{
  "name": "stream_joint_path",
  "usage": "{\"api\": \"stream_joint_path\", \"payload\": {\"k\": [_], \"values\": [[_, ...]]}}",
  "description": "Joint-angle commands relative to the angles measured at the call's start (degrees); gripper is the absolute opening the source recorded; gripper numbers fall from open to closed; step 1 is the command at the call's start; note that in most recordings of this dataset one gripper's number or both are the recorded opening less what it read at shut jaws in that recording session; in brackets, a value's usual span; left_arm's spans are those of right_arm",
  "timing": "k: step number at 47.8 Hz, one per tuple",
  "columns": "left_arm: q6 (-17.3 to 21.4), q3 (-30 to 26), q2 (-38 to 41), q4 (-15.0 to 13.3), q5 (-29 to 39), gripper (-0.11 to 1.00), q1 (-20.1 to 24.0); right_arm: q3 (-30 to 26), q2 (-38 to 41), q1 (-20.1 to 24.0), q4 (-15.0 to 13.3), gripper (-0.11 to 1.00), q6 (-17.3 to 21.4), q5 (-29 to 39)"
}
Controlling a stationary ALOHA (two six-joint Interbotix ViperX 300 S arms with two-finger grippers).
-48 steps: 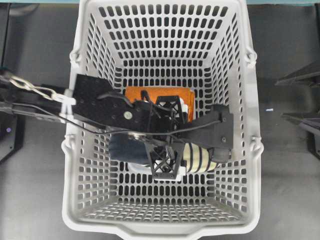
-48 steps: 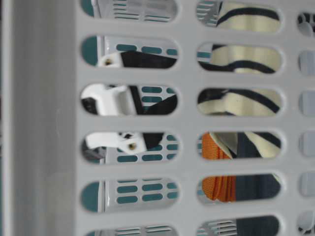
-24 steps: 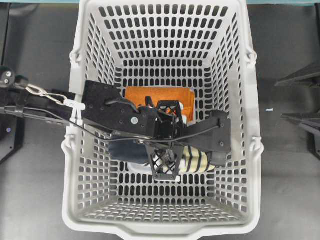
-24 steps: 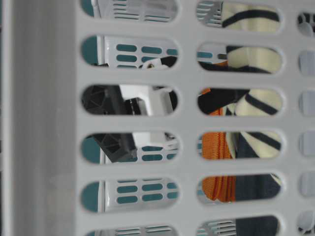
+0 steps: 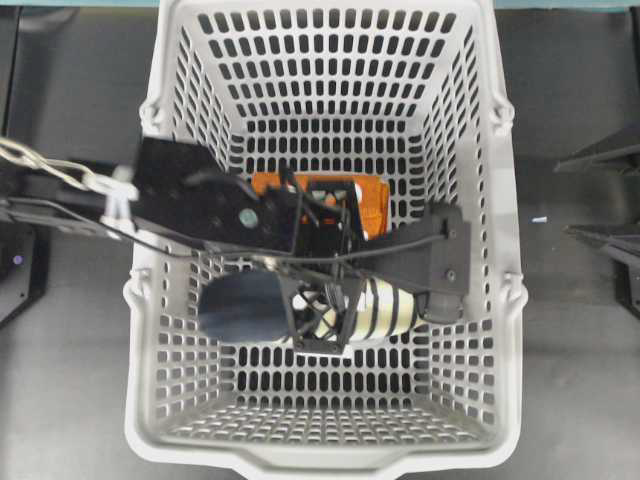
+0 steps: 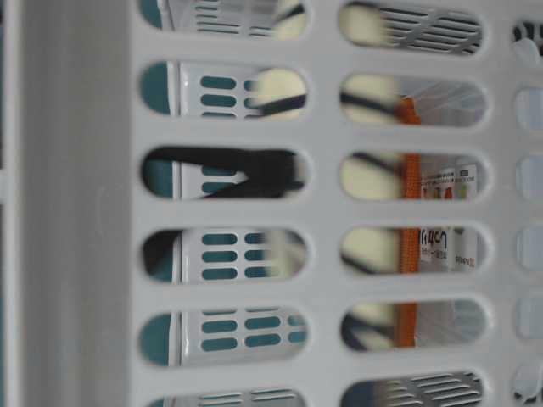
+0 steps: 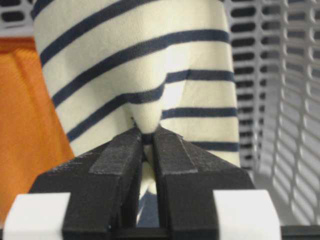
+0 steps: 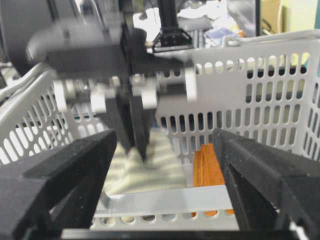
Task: Pick up the slipper from the shopping basket with the left arm.
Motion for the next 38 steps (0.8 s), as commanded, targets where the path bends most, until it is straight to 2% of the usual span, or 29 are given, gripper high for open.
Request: {"api": "stream_joint_path", "payload": {"k": [1,11,17,23,38], "values": [[1.3,-6.6,-2.5,0.2,4.5,0.05,-0.1,-0.6,0.4,0.0,0.2,0.74,0.3,-0.3],[4.5,-19.3,-1.5,0.2,11.3,0.05,-0.1,-0.6,0.4,0.0,0.2,0.75,0.4,-0.3],[5.5,-24.3,0.7,0.2,14.5,0.05,-0.2,-0.6,0.4,0.1,0.2,0.75,0.4,-0.3],[6.3,-26.3,2.1,0.2,15.9,0.05,-0.2,-0.6,0.3,0.0,0.2,0.75,0.4,-0.3],[6.3,-26.2,2.7,0.2,15.9,0.05,-0.2,-0.6,0.2,0.0,0.2,0.75,0.4,0.0]]}}
